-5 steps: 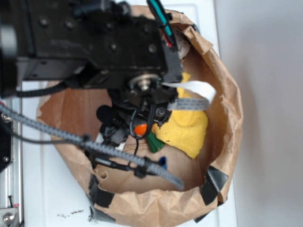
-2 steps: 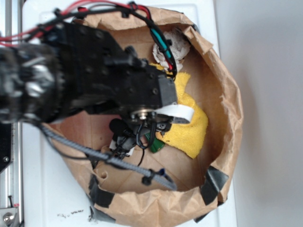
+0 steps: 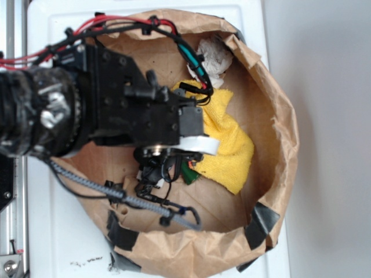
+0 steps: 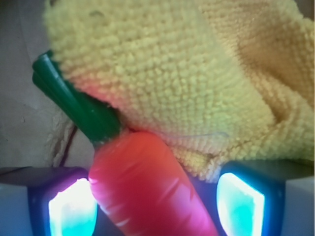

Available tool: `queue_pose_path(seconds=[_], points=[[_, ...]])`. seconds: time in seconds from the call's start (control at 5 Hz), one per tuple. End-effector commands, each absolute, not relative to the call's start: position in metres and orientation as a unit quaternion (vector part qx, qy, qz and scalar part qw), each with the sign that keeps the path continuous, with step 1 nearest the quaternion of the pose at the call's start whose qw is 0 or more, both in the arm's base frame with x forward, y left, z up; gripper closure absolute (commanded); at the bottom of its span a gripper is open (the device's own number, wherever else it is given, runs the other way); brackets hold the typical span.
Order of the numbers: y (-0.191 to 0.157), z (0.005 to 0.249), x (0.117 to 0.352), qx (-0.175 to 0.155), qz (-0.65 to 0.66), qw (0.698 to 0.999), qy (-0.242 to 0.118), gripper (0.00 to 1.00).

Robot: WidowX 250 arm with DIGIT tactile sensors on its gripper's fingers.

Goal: Grab the carrot.

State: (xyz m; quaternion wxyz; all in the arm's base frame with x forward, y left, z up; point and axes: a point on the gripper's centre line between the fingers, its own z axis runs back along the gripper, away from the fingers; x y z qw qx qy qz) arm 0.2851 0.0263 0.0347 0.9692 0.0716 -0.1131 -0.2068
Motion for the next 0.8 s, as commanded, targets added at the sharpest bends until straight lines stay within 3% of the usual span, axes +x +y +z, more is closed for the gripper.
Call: queue_pose_path(seconds=[0.0,0.2,0.6], points=[[0.019,0.027,0.283,0.086,-0.211,0.968,-0.105,1.0],[0.017,0.042,0.288,0.078,-0.195,0.972,-0.104,1.0],[-0.004,0.127,0.283,0.061,-0.088,0.988,-0.109,1.0]])
